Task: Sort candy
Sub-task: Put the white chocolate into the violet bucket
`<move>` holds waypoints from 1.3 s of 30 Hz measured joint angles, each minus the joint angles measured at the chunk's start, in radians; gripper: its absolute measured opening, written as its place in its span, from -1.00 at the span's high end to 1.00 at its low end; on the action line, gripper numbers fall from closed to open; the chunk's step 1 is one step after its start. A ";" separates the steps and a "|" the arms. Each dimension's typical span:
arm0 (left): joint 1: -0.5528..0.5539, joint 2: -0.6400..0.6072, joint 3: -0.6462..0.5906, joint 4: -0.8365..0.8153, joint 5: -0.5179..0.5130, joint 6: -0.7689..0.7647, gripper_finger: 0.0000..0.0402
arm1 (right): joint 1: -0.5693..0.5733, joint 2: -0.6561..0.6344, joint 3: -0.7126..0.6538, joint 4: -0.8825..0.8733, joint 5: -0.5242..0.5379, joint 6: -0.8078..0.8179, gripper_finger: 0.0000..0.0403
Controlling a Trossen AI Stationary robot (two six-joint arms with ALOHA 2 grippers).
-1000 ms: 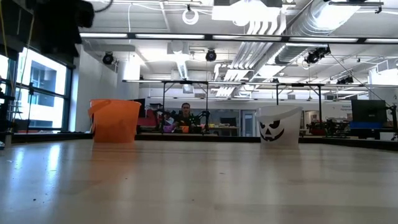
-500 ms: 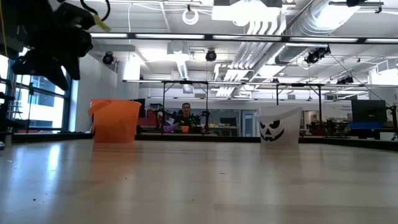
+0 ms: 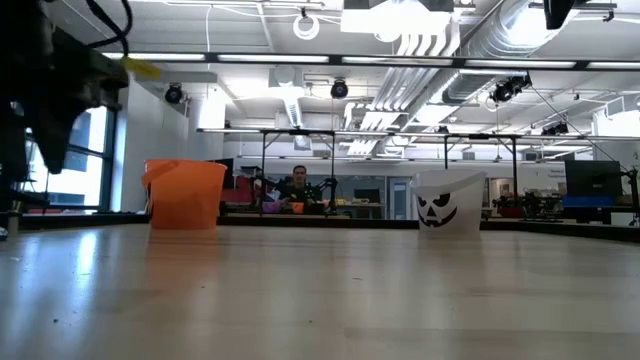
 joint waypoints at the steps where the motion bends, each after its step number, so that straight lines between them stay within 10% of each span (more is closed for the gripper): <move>1: -0.026 0.017 0.008 -0.005 0.009 -0.032 0.24 | -0.005 -0.001 0.000 -0.001 0.001 -0.022 0.39; 13: -0.253 0.166 0.091 -0.137 0.059 -0.430 0.24 | -0.067 -0.002 0.000 -0.001 0.018 -0.212 0.39; 39: -0.177 0.479 0.094 0.051 0.074 -0.447 0.24 | -0.145 -0.002 0.000 -0.001 0.003 -0.319 0.39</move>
